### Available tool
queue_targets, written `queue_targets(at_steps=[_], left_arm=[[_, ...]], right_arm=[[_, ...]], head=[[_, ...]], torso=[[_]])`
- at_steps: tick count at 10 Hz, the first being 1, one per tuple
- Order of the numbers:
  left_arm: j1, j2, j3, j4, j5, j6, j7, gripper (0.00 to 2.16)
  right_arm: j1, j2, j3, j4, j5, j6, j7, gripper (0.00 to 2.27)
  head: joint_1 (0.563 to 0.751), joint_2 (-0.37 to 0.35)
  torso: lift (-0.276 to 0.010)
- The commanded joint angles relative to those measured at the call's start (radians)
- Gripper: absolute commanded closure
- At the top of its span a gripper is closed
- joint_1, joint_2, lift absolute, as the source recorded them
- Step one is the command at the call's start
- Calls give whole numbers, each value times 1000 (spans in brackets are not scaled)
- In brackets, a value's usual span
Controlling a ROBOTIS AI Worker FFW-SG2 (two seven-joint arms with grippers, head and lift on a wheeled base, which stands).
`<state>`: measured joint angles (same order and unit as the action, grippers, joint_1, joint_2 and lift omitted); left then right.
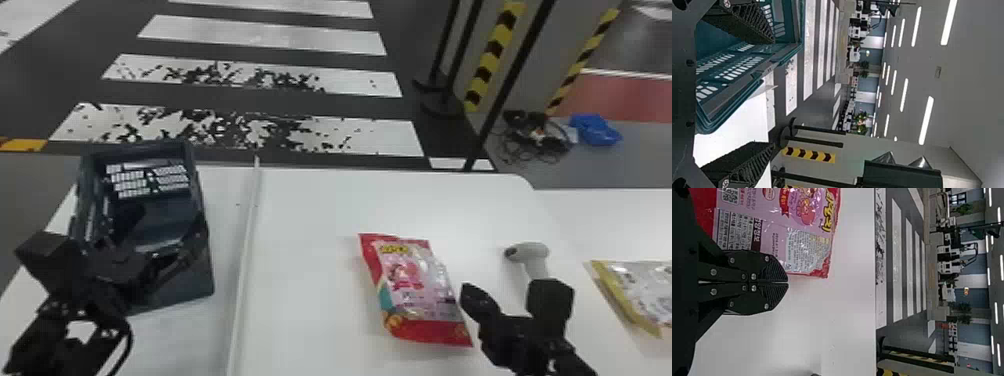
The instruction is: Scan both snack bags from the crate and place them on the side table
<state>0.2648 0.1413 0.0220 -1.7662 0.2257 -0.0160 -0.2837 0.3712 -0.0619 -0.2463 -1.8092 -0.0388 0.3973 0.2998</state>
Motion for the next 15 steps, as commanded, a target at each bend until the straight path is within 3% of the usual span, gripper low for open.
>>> queue_targets(at_steps=[1, 7, 10, 11, 12, 13, 14, 15], left_arm=[[1, 1, 0, -2, 1, 0, 0, 76], [-4, 1, 0, -2, 1, 0, 0, 76], [-3, 0, 0, -1, 1, 0, 1, 76], [1, 0, 4, -2, 1, 0, 1, 76], [4, 1, 9, -2, 1, 0, 1, 76], [5, 1, 15, -2, 3, 0, 1, 76], [7, 3, 19, -2, 4, -3, 1, 76], [8, 3, 19, -2, 4, -3, 1, 76]], right_arm=[[2, -1, -1, 10, 5, 10, 1, 2263], [21, -1, 1, 13, 4, 22, 2, 2263], [-3, -1, -41, -13, 5, -17, 1, 2263], [-9, -4, -50, -28, 27, -17, 1, 2047], [-18, -13, -56, -30, 62, -17, 1, 1440], [-29, -16, -70, -27, 89, -17, 1, 640], [-49, -30, -90, -12, 102, 10, 1, 292], [-69, -52, -103, 11, 106, 25, -1, 181]], head=[[695, -131], [695, -134], [695, -140], [695, -150], [695, -158], [695, -166], [695, -176], [695, -182]], torso=[[-95], [-95], [-95], [-95], [-95], [-95], [-95], [-95]])
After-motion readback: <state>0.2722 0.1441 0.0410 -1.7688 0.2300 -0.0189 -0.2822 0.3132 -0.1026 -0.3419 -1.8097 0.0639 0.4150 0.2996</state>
